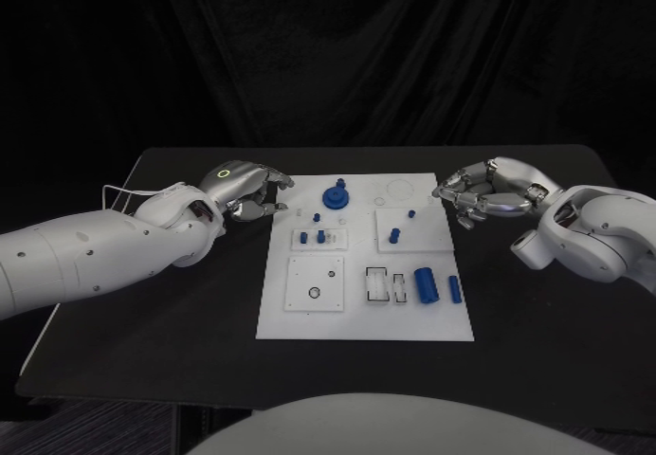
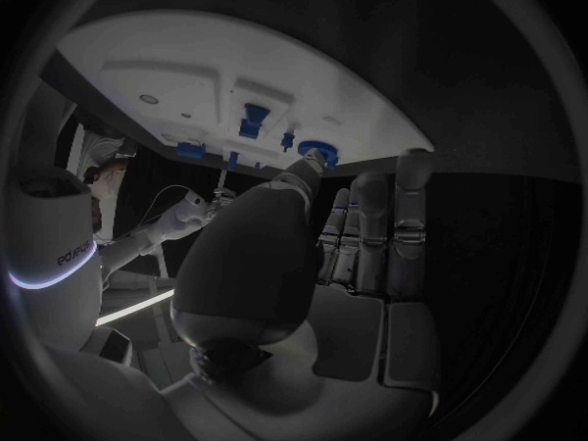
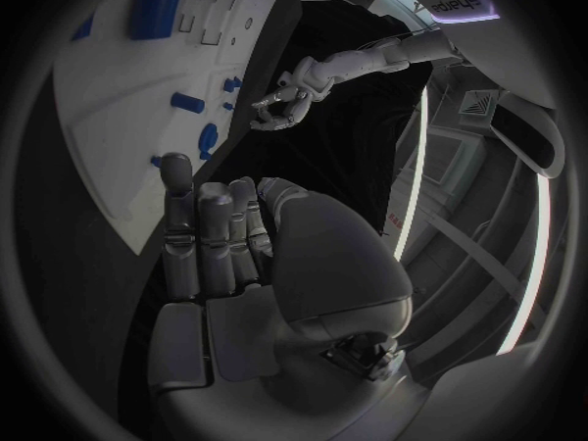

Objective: Assemble the parts on the task board

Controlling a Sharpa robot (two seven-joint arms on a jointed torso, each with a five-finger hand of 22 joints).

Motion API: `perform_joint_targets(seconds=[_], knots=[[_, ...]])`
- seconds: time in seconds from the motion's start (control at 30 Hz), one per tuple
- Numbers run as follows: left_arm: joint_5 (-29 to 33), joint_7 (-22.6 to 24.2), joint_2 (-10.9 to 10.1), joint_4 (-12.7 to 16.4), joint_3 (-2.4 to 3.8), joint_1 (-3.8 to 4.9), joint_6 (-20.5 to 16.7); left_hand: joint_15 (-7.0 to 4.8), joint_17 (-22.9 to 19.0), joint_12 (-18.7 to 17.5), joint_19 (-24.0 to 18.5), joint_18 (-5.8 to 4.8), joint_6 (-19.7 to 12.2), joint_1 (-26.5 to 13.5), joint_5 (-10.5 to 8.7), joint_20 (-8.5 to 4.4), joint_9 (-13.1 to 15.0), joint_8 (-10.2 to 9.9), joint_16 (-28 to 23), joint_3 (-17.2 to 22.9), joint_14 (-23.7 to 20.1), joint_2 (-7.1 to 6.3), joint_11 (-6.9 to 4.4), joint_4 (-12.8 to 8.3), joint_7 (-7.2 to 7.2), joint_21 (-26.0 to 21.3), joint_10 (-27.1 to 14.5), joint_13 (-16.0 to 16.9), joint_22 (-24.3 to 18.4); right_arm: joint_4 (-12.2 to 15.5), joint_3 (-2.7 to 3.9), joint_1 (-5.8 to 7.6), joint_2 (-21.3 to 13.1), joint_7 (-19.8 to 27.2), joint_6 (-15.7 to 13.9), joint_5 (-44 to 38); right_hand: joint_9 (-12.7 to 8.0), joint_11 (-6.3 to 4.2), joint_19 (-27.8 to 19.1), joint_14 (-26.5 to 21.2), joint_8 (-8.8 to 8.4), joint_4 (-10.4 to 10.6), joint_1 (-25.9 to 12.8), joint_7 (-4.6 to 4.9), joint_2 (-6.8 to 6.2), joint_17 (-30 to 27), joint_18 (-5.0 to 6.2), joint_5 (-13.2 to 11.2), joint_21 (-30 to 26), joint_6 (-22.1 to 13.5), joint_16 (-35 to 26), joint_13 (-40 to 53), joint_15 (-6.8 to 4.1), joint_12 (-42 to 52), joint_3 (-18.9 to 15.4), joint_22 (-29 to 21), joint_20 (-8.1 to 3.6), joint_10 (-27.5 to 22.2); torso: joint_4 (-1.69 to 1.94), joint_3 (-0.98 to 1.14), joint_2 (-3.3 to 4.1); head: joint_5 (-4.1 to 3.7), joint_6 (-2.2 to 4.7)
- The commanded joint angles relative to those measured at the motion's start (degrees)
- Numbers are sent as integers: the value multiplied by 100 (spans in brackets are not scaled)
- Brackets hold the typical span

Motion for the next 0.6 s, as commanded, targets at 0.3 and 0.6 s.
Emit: perform_joint_targets(seconds=[0.3, 0.6], knots=[[5643, 3047, -405, 753, 3, -4, 1065, 978, -1484, 692, -3028, -439, 359, -116, 948, 472, -135, -1, -2191, -161, -2558, 506, 726, 572, 117, -1864, -855, 74, -836, 56, 5, 528, 181, -1262, -203, -1924, -148, 177, -252, -323, -105, -121, 11, 89, -442, -331, 88, -69, -555, -13, -248, -564, 129, -748, -120, -82, 107, -620, 68, -139, -9, -91, -1], [8159, 3777, -463, 1087, 4, -10, 2866, 1008, -2580, 537, -3863, -333, -99, -169, 1310, 605, -296, -129, -3156, -609, -3308, 853, 778, 655, 123, -1898, -1838, -576, -2122, -81, 4, 388, 405, -1894, -237, -3924, -287, 264, -299, -597, -309, -599, 392, 104, -602, -606, 90, 268, -634, -108, -443, -1091, 177, -1292, 216, 22, 150, -877, 228, -291, -26, -302, -1]])
